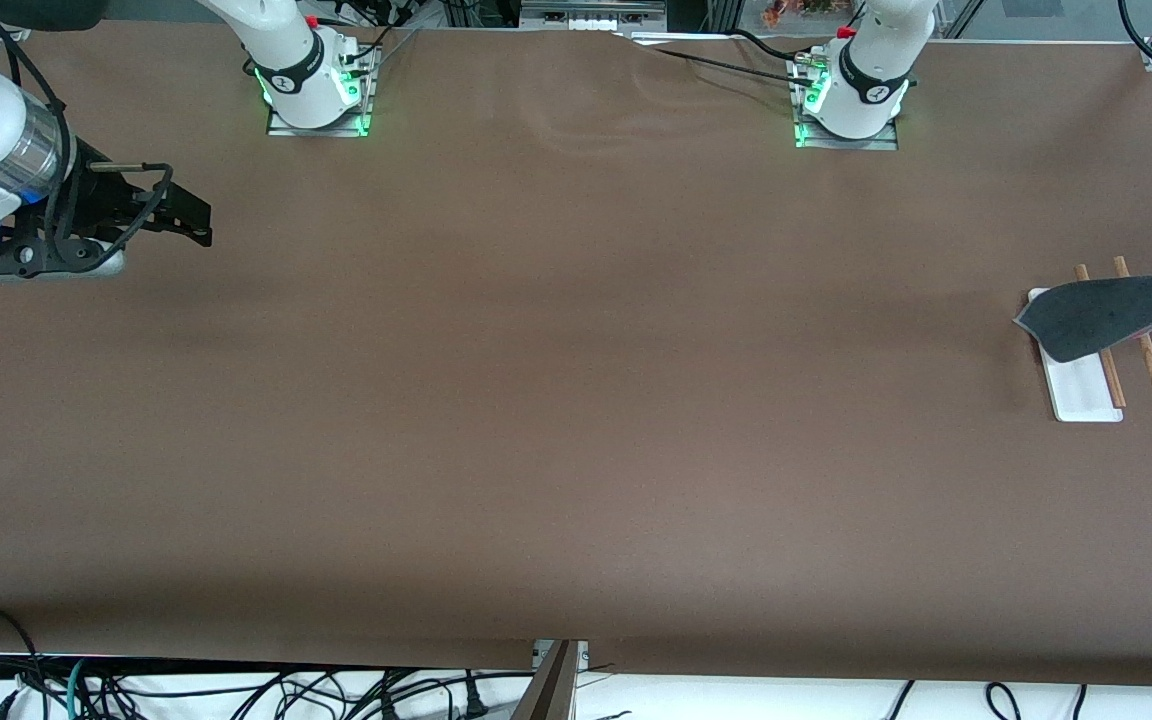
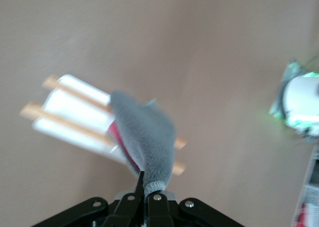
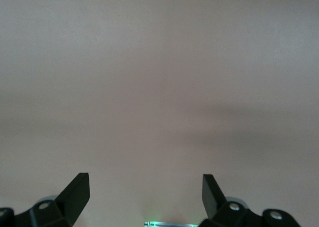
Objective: Pass towel and hang on rack
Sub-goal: 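Drape the towel over the wooden dowels with the left gripper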
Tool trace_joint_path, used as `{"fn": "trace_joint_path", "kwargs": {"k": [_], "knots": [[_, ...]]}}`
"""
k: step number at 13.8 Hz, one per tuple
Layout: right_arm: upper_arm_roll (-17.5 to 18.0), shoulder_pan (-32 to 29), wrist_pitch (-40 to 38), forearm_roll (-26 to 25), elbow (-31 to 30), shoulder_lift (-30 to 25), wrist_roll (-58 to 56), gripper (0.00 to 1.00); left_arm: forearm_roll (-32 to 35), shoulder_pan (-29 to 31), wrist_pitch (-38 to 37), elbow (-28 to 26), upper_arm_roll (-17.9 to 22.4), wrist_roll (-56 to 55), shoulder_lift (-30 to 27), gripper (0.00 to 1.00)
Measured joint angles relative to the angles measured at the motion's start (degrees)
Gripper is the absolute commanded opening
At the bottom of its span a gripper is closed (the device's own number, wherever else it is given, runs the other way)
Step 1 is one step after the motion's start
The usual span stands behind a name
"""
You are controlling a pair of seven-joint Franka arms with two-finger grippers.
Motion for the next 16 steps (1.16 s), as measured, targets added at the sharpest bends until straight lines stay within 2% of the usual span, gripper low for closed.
{"fn": "trace_joint_path", "kwargs": {"k": [4,8,9,11,16], "knots": [[0.42,0.0,1.17,-0.09,0.0,-0.06,0.03,1.0,0.0,0.12,11.95,-0.02,2.32,1.54,3.46,0.0],[0.34,-0.06,1.51,-0.09,0.1,0.07,0.2,1.0,0.0,0.38,16.77,0.0,2.64,1.26,7.21,0.0],[0.34,-0.05,1.59,-0.09,0.47,0.25,0.2,1.0,0.0,0.44,18.17,-0.02,2.68,1.25,7.78,0.13],[0.34,-0.06,1.91,-0.09,1.09,0.45,0.2,1.0,0.0,0.48,20.22,-0.03,2.81,1.25,8.93,1.0],[0.09,-0.32,1.93,-0.1,1.29,0.85,0.31,1.0,0.0,1.23,21.53,0.01,3.1,1.21,11.35,1.0]]}}
